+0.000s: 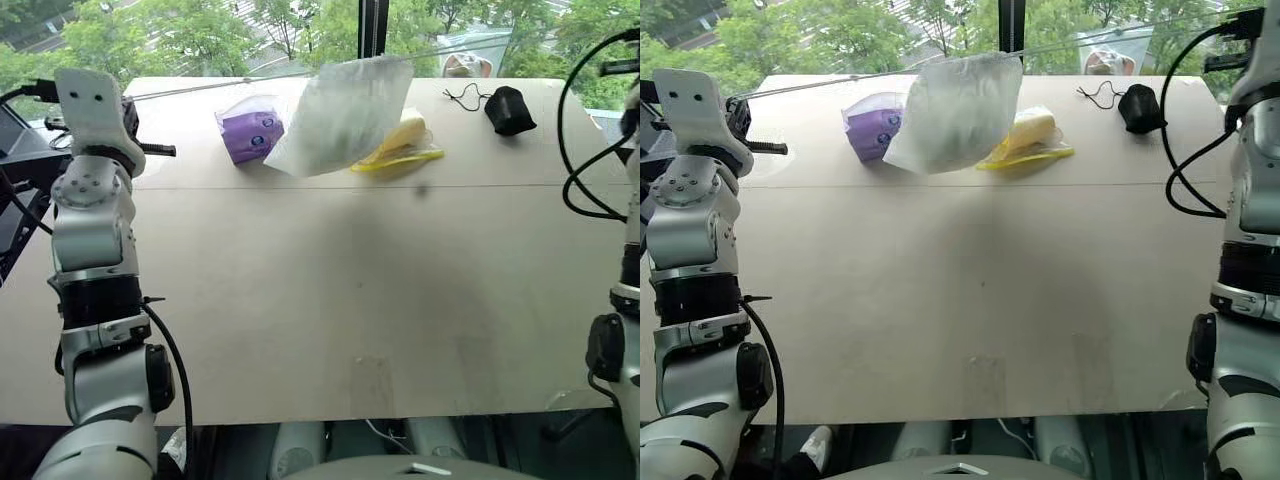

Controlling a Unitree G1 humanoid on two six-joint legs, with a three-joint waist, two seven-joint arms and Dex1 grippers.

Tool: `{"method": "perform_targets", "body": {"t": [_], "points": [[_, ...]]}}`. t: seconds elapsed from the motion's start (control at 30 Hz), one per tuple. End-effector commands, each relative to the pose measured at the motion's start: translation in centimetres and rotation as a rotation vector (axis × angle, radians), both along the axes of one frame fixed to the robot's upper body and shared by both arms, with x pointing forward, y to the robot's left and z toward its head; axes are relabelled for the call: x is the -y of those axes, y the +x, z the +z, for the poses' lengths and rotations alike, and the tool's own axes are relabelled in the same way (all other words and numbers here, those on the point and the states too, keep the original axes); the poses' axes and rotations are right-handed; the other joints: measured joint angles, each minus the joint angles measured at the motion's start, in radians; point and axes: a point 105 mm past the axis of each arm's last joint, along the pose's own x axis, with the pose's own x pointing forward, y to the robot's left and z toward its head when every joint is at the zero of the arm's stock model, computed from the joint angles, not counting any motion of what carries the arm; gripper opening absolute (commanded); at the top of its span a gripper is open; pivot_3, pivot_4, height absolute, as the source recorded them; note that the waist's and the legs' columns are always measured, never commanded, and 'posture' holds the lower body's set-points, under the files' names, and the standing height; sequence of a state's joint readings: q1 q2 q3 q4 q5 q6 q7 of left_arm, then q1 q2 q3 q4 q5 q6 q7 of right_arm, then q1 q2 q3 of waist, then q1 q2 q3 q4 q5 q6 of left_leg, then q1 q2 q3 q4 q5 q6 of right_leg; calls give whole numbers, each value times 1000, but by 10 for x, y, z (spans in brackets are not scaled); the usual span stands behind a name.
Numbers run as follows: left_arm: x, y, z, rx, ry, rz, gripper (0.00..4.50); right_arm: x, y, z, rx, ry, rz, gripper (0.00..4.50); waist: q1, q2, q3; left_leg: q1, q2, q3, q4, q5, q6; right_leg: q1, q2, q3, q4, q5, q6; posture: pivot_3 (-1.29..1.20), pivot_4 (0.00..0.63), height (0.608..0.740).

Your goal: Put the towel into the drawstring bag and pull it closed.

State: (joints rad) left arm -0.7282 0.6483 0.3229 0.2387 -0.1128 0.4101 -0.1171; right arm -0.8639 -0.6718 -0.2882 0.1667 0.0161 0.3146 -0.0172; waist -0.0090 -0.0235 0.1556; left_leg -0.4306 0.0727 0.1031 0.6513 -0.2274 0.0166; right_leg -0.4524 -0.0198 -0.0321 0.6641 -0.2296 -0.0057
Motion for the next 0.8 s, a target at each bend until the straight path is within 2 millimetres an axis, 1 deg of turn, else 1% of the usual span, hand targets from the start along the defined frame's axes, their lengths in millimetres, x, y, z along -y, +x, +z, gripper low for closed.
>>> {"method": "perform_targets", "body": {"t": [0.03,0.07,0.1,0.13,0.17,0.2,0.23,0.27,0.3,0.33,0.37,0.4,0.43,0.47,0.5,0.53,0.57,0.6,0.67,0.7,0.73,0.77,0.8], "points": [[-35,-16,38,200,-92,115,17,61,-52,37,217,75,-218,0,-1,-1,0,0,0,0,1,0,0,0,0,0,0,0,0,0,150,740],[-24,-14,50,252,-64,51,17,57,-55,40,248,77,-180,0,-2,-1,1,0,0,0,1,0,0,0,1,0,0,0,0,0,150,740],[-4,-9,54,267,-44,-58,17,47,-52,38,246,80,-80,0,-3,-1,1,0,0,0,1,0,0,0,1,0,0,0,0,0,150,740],[13,-5,52,251,-36,-156,17,34,-47,32,220,89,28,0,-3,-1,1,0,0,0,1,0,0,0,1,1,0,0,0,0,150,740],[32,-1,43,212,-34,-262,17,18,-42,21,176,115,168,0,-3,-1,0,1,0,1,1,0,0,1,1,1,0,0,0,0,150,740],[56,0,29,167,2,-379,17,-4,-38,-1,79,119,334,0,-3,0,-1,4,0,1,1,0,0,4,1,1,0,0,0,0,150,740],[84,-3,9,96,53,-497,17,-32,-40,-31,-62,57,493,0,-2,-1,-4,5,0,2,-1,0,0,5,1,2,0,0,0,0,150,740],[112,-10,-17,18,78,-624,17,-59,-48,-70,-230,-10,631,0,-2,0,-5,10,1,2,-2,0,0,10,1,2,-1,0,1,0,150,740],[129,-18,-34,-31,87,-703,17,-75,-58,-96,-344,-49,719,0,-1,1,-6,15,1,2,-4,0,-1,14,1,3,-3,-2,3,0,150,740],[150,-29,-70,-141,112,-796,17,-88,-70,-137,-515,-70,767,0,-2,1,-4,20,1,1,-6,-1,-1,20,0,3,-3,-5,5,0,150,740],[163,-40,-96,-222,126,-866,17,-94,-80,-165,-630,-75,779,0,-1,3,-3,19,1,1,-5,-1,-1,19,0,4,-2,-5,5,0,150,740],[172,-54,-119,-319,91,-952,17,-93,-87,-189,-720,-98,761,0,-3,3,-3,10,0,1,-4,-2,-1,8,-1,5,0,-4,5,0,150,740],[177,-63,-133,-380,60,-1009,17,-92,-92,-202,-774,-116,747,0,-6,3,-3,11,0,0,-1,-2,-1,9,-1,6,2,-4,5,0,150,740],[177,-68,-135,-385,5,-1037,312,-86,-95,-213,-811,-97,725,0,-9,3,-2,12,0,1,0,-2,0,9,0,8,4,-4,6,0,150,740],[175,-74,-138,-400,-45,-1065,643,-84,-102,-225,-858,-108,726,319,-9,1,-1,13,0,2,0,-2,0,9,0,10,4,-4,6,0,150,740],[171,-83,-142,-418,-43,-1103,848,-84,-114,-239,-926,-152,745,645,-9,-1,0,14,0,2,1,-4,4,9,1,9,5,-5,8,0,150,740],[167,-91,-146,-436,-53,-1129,1430,-83,-124,-248,-970,-168,764,1114,-6,-1,0,16,1,0,2,-4,5,10,1,8,5,-4,6,0,150,740],[161,-99,-148,-452,-68,-1140,1772,-82,-133,-250,-984,-156,779,1466,-6,-1,0,18,0,-1,3,-4,5,12,2,6,6,-3,3,0,150,740],[148,-111,-152,-474,-77,-1125,2578,-79,-150,-251,-1001,-121,811,2327,-5,-1,0,25,1,-4,3,-4,5,19,1,4,6,-4,-2,0,150,740],[143,-117,-152,-484,-86,-1115,3156,-77,-159,-250,-1008,-112,823,2888,-6,0,0,32,2,-5,2,-4,4,24,-1,5,6,-4,-3,0,150,740],[139,-123,-152,-493,-96,-1105,3588,-75,-166,-248,-1007,-91,832,3313,-5,0,0,35,2,-7,0,-7,0,26,-1,5,5,-4,-3,0,150,740],[137,-127,-151,-498,-104,-1099,4138,-73,-171,-247,-1004,-76,836,3886,-4,0,0,35,2,-7,0,-7,0,26,-1,5,5,-4,-3,0,150,740],[135,-133,-149,-498,-119,-1095,4442,-70,-176,-244,-994,-62,833,4319,-4,0,0,34,2,-7,1,-7,0,26,-1,5,5,-4,-3,0,150,740]]}}
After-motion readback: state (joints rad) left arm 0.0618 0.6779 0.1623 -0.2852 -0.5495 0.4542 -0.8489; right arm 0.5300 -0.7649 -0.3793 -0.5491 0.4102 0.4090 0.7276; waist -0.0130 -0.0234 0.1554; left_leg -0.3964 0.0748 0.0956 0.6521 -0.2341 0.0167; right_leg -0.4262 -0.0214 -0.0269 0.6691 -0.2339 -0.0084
